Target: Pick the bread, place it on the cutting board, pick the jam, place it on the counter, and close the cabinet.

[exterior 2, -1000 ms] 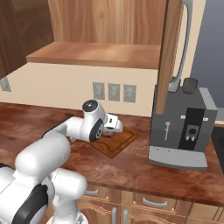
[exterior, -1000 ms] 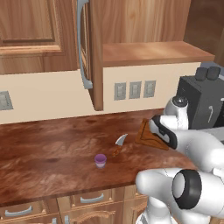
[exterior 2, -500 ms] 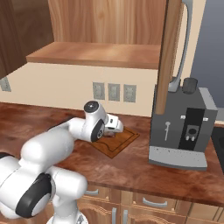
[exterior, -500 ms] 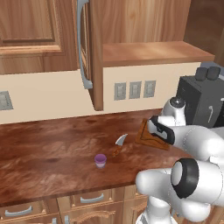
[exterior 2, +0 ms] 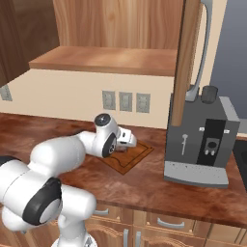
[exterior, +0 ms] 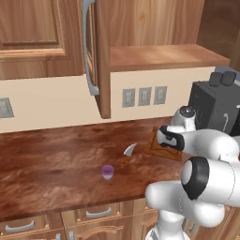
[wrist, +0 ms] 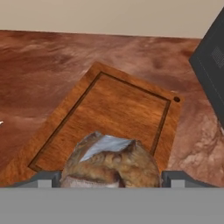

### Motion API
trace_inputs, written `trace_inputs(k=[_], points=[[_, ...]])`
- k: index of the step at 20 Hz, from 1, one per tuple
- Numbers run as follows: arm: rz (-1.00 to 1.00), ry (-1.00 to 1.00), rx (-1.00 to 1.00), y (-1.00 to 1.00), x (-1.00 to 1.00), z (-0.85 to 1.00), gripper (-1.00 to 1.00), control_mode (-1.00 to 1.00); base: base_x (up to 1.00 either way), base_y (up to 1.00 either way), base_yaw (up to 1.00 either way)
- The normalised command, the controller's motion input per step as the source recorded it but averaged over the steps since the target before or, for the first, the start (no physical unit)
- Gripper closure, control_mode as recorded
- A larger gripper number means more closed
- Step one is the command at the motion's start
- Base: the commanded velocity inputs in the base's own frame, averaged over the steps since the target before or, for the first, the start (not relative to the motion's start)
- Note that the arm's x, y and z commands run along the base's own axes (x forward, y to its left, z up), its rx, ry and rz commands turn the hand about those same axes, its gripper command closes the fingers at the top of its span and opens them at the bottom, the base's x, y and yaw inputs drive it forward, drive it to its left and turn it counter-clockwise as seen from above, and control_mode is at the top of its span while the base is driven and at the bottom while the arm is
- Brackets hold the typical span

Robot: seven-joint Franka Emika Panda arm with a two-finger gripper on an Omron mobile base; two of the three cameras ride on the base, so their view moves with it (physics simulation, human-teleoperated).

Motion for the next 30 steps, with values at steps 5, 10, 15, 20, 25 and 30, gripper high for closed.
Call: trace_inputs(k=[5, 10, 15, 20, 25, 30], points=[[0.0, 0.0, 0.0, 0.0, 0.09, -0.16, 1.0, -1.0, 0.0, 0.0, 0.0], [0.0, 0.0, 0.0, 0.0, 0.02, -0.11, 1.0, -1.0, 0.0, 0.0, 0.0], [0.0, 0.0, 0.0, 0.0, 0.0, -0.07, 1.0, -1.0, 0.0, 0.0, 0.0], [0.0, 0.0, 0.0, 0.0, 0.0, -0.05, 1.0, -1.0, 0.0, 0.0, 0.0], [0.0, 0.0, 0.0, 0.0, 0.0, -0.06, 1.0, -1.0, 0.0, 0.0, 0.0], [0.0, 0.0, 0.0, 0.0, 0.0, -0.16, 1.0, -1.0, 0.0, 0.0, 0.0]])
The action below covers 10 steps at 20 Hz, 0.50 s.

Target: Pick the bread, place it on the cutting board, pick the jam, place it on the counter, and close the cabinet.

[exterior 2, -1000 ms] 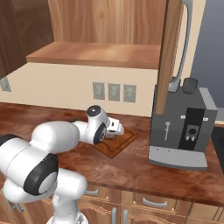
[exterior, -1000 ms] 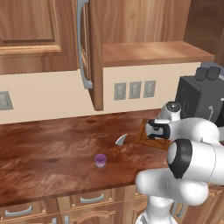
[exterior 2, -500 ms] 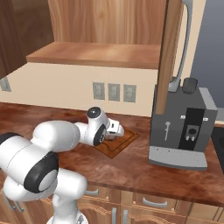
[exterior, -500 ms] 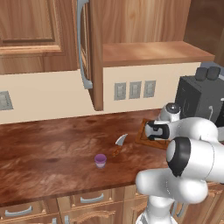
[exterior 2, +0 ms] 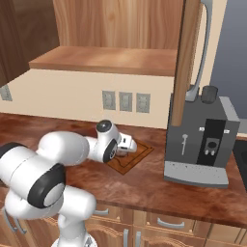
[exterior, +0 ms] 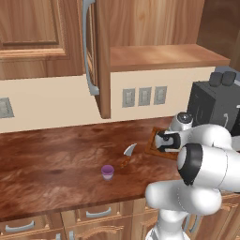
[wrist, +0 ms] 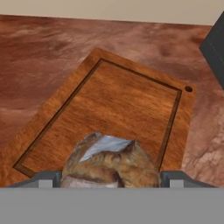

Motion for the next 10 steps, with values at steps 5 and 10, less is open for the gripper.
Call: trace_inputs(k=[5, 10], points=[[0.0, 0.0, 0.0, 0.0, 0.0, -0.19, 1.0, -1.0, 0.0, 0.0, 0.0], [0.0, 0.0, 0.0, 0.0, 0.0, -0.16, 1.0, -1.0, 0.0, 0.0, 0.0]])
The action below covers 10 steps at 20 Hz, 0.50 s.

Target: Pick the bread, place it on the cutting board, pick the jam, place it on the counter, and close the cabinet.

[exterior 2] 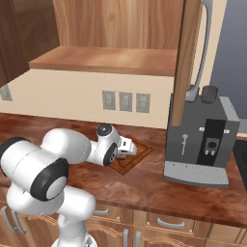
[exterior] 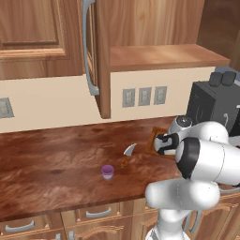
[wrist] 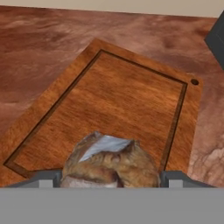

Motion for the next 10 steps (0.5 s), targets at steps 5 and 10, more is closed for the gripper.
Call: trace_inputs(k=[5, 10], points=[[0.0, 0.0, 0.0, 0.0, 0.03, -0.16, 1.0, -1.0, 0.0, 0.0, 0.0], [0.0, 0.0, 0.0, 0.0, 0.03, -0.1, 1.0, -1.0, 0.0, 0.0, 0.0]])
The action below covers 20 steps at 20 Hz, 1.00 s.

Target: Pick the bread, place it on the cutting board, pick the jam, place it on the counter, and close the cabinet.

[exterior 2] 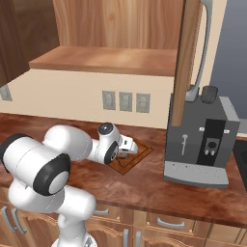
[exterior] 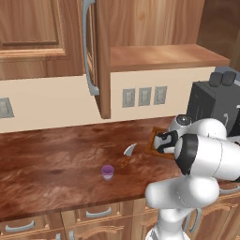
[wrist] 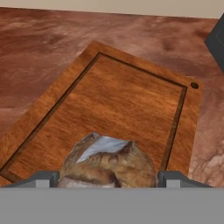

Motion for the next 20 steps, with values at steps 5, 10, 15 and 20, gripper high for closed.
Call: trace_inputs(k=[5, 10, 15, 20], points=[[0.0, 0.0, 0.0, 0.0, 0.0, 0.0, 1.0, -1.0, 0.0, 0.0, 0.0], [0.0, 0.0, 0.0, 0.0, 0.0, 0.0, -1.0, -1.0, 0.0, 0.0, 0.0], [0.0, 0.0, 0.0, 0.0, 0.0, 0.0, -1.0, -1.0, 0.0, 0.0, 0.0], [0.0, 0.0, 0.0, 0.0, 0.0, 0.0, -1.0, -1.0, 0.0, 0.0, 0.0]])
